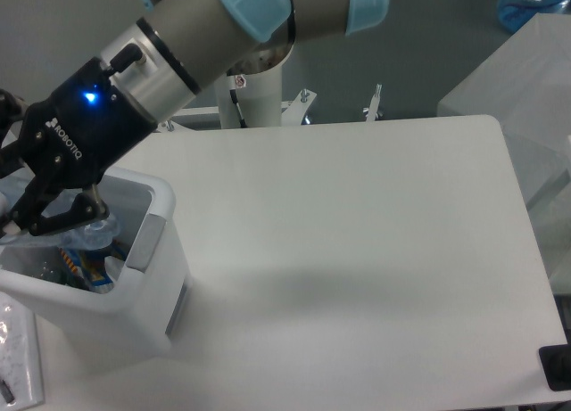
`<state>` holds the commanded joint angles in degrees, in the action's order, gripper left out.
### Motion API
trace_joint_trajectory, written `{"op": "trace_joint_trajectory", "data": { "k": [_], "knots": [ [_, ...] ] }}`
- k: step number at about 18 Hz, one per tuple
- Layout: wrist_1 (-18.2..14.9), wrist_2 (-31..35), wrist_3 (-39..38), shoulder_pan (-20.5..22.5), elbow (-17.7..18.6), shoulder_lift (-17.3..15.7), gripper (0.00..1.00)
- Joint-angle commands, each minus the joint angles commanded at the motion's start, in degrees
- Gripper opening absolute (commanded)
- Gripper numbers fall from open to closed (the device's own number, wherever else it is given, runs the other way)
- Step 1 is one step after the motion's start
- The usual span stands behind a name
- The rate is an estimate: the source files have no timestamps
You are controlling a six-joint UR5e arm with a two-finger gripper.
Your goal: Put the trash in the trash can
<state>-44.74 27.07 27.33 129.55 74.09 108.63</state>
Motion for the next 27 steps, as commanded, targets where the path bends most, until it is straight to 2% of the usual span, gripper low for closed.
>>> {"op": "trace_joint_trajectory", "data": {
  "k": [2, 4, 6, 7, 10, 12, 13, 18, 22, 27],
  "knots": [
    [0.0, 0.0, 2.1, 0.0, 1.06, -0.26, 0.47],
    [0.0, 0.0, 3.34, 0.0, 2.37, -0.44, 0.51],
    [0.0, 0.18, 4.56, 0.0, 4.04, -0.62, 0.61],
    [0.0, 0.18, 5.7, 0.0, 4.92, -0.79, 0.62],
    [0.0, 0.18, 8.08, 0.0, 6.77, -1.4, 0.77],
    [0.0, 0.27, 8.09, 0.17, 6.51, -1.15, 0.95],
    [0.0, 0.53, 8.09, 0.87, 6.34, -1.14, 1.0],
    [0.0, 0.62, 8.78, 9.47, 6.59, -0.62, 1.0],
    [-0.18, 0.71, 11.07, 17.12, 8.17, 1.58, 1.0],
    [-0.26, 1.14, 21.87, 26.53, 13.01, 3.08, 1.0]
  ]
}}
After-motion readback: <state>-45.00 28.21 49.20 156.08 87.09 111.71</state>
